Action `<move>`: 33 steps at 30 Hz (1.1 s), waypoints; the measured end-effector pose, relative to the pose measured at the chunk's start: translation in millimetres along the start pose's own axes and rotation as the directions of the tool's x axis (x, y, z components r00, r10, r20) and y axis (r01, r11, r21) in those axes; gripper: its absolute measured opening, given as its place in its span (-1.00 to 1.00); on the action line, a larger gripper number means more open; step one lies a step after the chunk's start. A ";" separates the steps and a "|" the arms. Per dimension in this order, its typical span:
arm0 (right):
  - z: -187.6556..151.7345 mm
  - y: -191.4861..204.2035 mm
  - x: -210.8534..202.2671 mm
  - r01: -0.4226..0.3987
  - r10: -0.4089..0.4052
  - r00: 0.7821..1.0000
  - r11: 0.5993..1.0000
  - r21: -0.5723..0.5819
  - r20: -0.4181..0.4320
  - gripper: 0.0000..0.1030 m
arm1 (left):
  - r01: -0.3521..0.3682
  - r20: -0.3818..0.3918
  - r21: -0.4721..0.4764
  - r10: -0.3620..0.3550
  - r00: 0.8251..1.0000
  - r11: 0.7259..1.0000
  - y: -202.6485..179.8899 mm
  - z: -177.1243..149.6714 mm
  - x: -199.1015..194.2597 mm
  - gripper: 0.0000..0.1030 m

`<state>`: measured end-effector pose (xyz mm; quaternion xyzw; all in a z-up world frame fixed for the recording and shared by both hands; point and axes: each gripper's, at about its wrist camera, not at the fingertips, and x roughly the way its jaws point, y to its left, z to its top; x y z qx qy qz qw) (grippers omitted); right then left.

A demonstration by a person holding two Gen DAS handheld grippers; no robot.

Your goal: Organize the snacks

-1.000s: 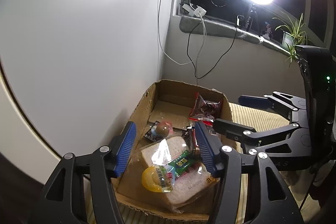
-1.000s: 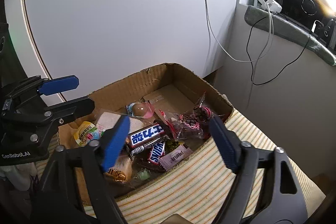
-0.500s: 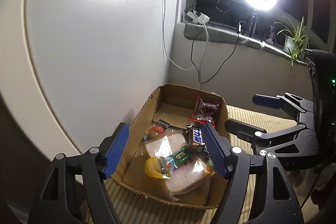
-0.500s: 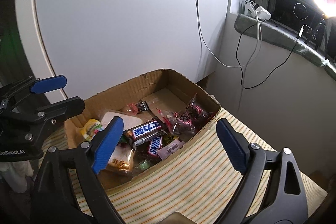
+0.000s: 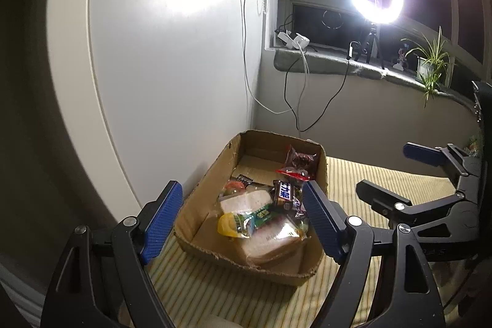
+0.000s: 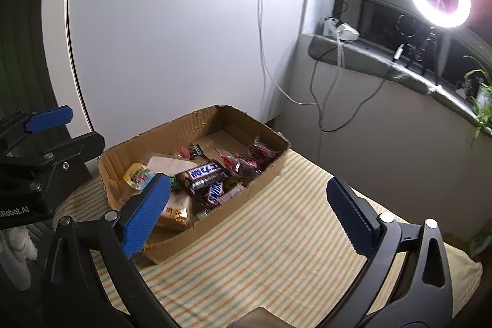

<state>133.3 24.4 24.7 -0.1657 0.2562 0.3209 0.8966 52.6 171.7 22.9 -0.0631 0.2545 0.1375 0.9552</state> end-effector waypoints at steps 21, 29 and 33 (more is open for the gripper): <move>-31.0 -13.8 -61.3 0.054 -0.056 0.998 0.997 0.062 0.031 1.00 | -0.001 0.028 -0.011 0.001 1.000 1.000 -17.8 -10.0 -35.4 0.58; -32.2 -17.5 -66.1 0.057 -0.060 0.998 0.996 0.070 0.036 1.00 | 0.004 0.027 -0.012 -0.004 1.000 1.000 -20.9 -11.4 -37.0 0.58; -33.4 -16.7 -65.2 0.060 -0.062 0.998 0.996 0.067 0.030 1.00 | 0.005 0.027 -0.010 -0.004 1.000 1.000 -21.5 -11.7 -37.4 0.58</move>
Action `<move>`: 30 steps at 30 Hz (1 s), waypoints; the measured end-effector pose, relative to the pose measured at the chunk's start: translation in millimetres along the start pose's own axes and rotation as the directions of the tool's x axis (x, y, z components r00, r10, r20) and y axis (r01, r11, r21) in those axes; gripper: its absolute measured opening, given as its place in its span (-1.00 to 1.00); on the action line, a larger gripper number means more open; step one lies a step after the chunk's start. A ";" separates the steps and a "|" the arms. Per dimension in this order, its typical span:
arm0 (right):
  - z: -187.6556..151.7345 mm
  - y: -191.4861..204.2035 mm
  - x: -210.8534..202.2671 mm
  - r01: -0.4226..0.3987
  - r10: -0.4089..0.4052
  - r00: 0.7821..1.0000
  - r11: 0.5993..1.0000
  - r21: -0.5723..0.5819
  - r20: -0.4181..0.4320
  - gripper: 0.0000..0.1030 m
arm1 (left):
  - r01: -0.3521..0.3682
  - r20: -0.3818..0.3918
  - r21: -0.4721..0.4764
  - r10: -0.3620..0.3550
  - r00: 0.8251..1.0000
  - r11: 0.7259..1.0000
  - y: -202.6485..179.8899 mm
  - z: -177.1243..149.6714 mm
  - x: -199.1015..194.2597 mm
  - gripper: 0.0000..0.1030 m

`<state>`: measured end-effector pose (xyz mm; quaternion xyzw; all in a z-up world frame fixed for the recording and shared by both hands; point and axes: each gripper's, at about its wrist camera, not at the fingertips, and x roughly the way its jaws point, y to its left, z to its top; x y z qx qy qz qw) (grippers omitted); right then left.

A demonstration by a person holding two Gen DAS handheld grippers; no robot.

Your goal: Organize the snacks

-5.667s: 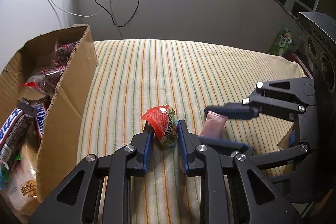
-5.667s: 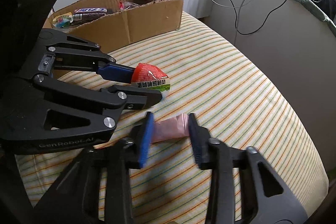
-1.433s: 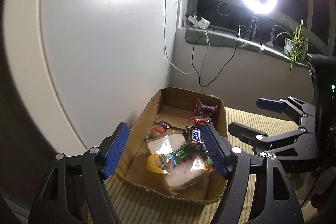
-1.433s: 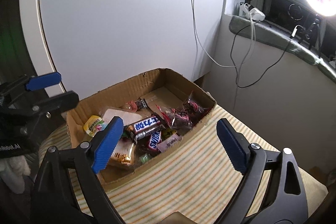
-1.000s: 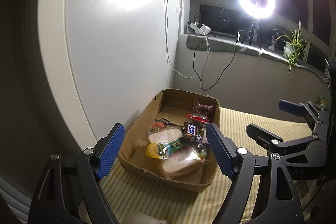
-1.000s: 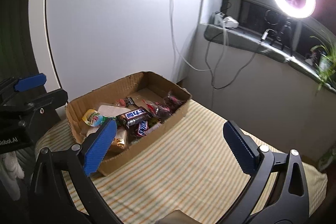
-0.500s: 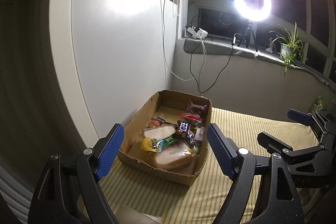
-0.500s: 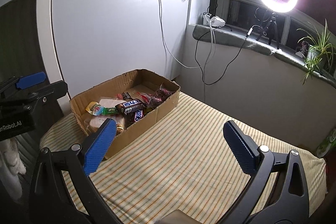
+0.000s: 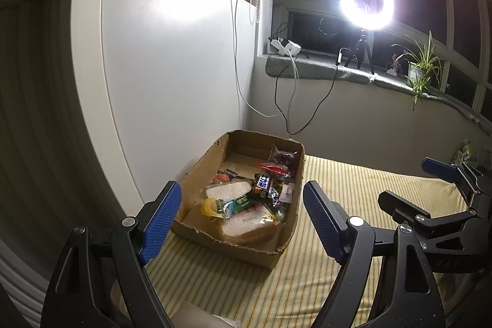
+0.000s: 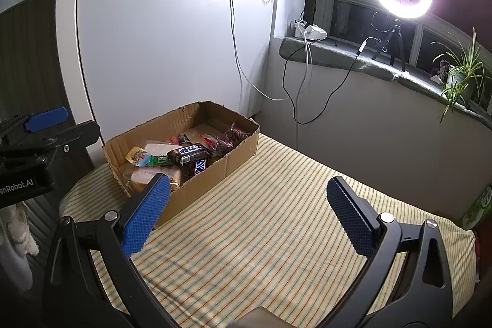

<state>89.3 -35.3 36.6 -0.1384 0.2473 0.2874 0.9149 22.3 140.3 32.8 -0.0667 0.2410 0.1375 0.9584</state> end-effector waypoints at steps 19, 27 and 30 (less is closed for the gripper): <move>-5.3 4.1 -3.0 0.001 -0.001 1.000 1.000 -0.002 -0.012 1.00 | 0.008 -0.008 -0.008 -0.008 1.000 1.000 -0.9 -5.7 -1.0 0.58; -6.5 1.9 -6.0 0.003 -0.003 1.000 1.000 0.010 -0.006 1.00 | 0.009 -0.008 -0.007 -0.009 1.000 1.000 -1.6 -6.8 -2.2 0.58; -7.8 2.4 -5.9 0.006 -0.006 1.000 1.000 0.013 -0.008 1.00 | 0.008 -0.008 -0.006 -0.008 1.000 1.000 -1.7 -7.0 -2.2 0.58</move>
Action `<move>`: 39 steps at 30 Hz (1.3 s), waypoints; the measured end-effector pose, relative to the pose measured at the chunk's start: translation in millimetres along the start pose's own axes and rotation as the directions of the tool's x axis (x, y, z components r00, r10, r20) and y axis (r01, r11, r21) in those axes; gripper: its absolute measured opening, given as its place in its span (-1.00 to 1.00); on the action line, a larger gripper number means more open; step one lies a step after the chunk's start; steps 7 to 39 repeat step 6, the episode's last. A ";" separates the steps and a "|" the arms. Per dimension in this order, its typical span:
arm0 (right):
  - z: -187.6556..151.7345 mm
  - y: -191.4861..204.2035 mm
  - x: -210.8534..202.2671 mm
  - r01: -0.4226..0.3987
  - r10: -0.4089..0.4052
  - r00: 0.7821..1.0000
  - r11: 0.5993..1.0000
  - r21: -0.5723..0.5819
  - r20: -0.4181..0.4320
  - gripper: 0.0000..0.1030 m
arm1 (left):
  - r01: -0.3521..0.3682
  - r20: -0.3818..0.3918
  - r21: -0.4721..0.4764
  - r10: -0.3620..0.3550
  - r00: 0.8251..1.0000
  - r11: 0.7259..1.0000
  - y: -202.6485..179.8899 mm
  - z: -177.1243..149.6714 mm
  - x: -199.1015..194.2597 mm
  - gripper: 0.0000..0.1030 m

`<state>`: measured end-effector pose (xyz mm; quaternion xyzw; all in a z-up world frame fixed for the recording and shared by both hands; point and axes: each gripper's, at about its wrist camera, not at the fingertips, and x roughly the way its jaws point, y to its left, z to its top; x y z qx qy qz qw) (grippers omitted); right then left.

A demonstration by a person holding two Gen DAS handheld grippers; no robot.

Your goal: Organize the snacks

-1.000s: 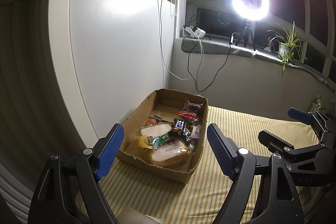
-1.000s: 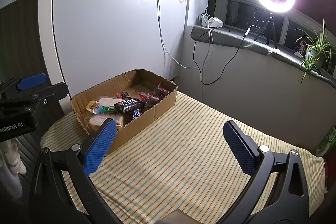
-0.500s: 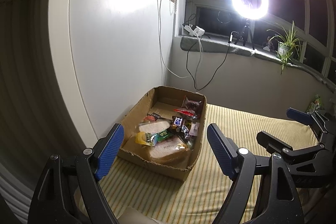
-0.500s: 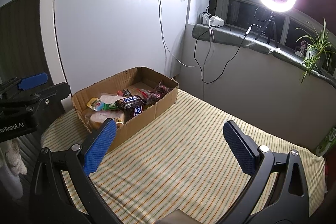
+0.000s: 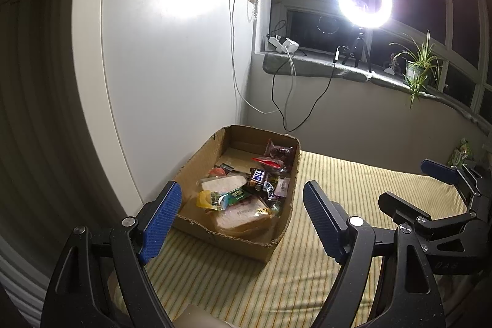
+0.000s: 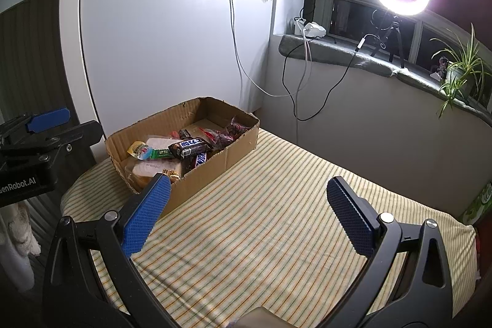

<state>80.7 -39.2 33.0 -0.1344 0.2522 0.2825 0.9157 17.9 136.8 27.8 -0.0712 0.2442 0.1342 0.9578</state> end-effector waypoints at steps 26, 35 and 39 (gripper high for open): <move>-2.3 -0.8 0.1 0.004 -0.004 1.000 1.000 0.011 -0.005 1.00 | 0.013 0.008 0.011 -0.013 1.000 1.000 -5.4 -3.5 -2.3 0.58; -2.3 -0.8 0.1 0.004 -0.004 1.000 1.000 0.011 -0.005 1.00 | 0.013 0.008 0.011 -0.013 1.000 1.000 -5.4 -3.5 -2.3 0.58; -2.3 -0.8 0.1 0.004 -0.004 1.000 1.000 0.011 -0.005 1.00 | 0.013 0.008 0.011 -0.013 1.000 1.000 -5.4 -3.5 -2.3 0.58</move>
